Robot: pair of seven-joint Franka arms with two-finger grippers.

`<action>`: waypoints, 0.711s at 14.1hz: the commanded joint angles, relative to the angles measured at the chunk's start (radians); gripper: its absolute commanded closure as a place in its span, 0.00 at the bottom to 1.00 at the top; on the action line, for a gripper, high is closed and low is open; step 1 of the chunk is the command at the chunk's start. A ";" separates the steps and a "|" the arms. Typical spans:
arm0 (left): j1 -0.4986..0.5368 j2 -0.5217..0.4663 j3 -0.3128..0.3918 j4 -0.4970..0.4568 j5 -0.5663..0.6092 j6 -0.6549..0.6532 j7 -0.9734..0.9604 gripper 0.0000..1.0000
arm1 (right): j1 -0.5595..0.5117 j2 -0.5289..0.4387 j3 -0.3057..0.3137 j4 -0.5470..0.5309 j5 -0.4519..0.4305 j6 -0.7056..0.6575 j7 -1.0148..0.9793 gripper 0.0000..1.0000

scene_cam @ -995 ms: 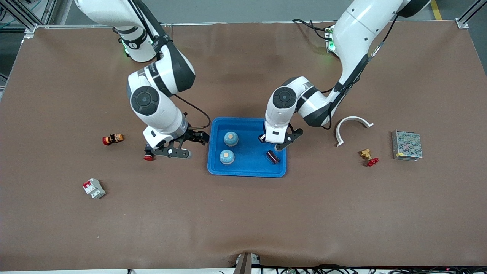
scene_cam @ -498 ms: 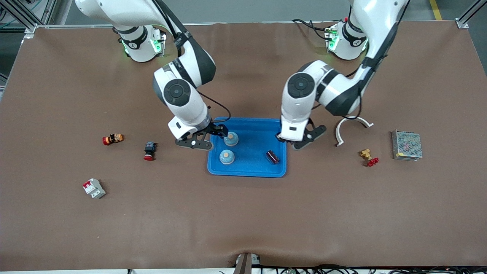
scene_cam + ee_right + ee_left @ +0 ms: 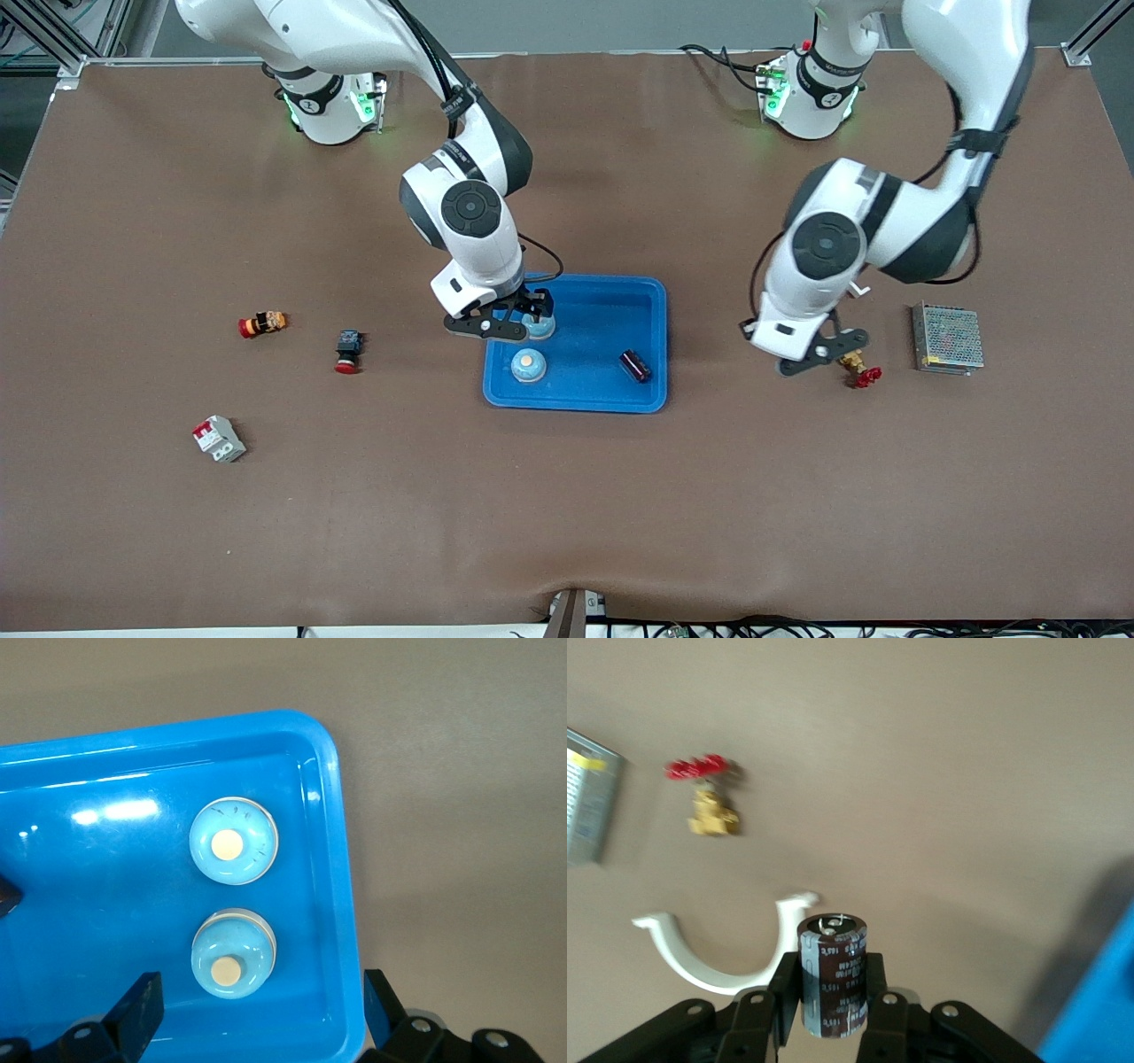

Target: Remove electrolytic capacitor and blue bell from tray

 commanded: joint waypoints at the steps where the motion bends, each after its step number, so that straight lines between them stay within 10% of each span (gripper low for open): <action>1: 0.102 -0.045 -0.014 -0.054 -0.005 -0.012 0.146 1.00 | 0.019 0.036 -0.009 0.006 -0.017 0.045 0.025 0.00; 10: 0.342 -0.025 -0.009 -0.165 0.024 0.063 0.444 1.00 | 0.048 0.110 -0.009 0.009 -0.017 0.138 0.025 0.00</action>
